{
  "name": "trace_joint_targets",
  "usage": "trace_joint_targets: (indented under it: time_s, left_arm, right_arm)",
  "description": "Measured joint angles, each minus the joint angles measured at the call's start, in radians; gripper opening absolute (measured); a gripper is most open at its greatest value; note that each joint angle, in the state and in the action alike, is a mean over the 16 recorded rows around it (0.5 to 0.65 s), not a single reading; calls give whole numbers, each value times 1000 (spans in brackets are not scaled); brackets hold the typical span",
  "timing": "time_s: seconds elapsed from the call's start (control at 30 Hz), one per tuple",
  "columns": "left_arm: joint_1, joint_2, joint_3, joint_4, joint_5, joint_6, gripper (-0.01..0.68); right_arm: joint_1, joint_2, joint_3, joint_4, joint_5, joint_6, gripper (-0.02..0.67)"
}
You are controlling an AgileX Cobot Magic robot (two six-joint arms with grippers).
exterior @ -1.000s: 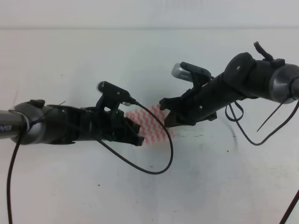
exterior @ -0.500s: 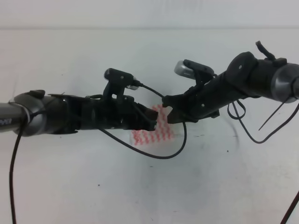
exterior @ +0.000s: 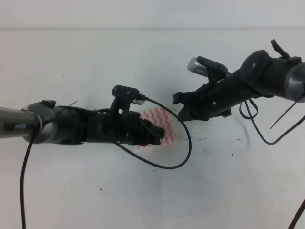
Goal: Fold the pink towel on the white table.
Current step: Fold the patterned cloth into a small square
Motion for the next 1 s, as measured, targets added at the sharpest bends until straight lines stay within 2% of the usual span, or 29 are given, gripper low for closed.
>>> trace_joint_targets:
  time_s: [0.43,0.73,1.0]
  left_arm:
    - [1,10,-1,77,16,-27,-5]
    - [2,-17,-22,20,15,54,-6]
    - [2,13,-108,-30,-17,85,-6]
  right_arm:
    - [1,2,0,2,1,1,-18]
    - [3,2,0,3,-14,1,-18]
    - [-2,3,0,4,-49,4,-18]
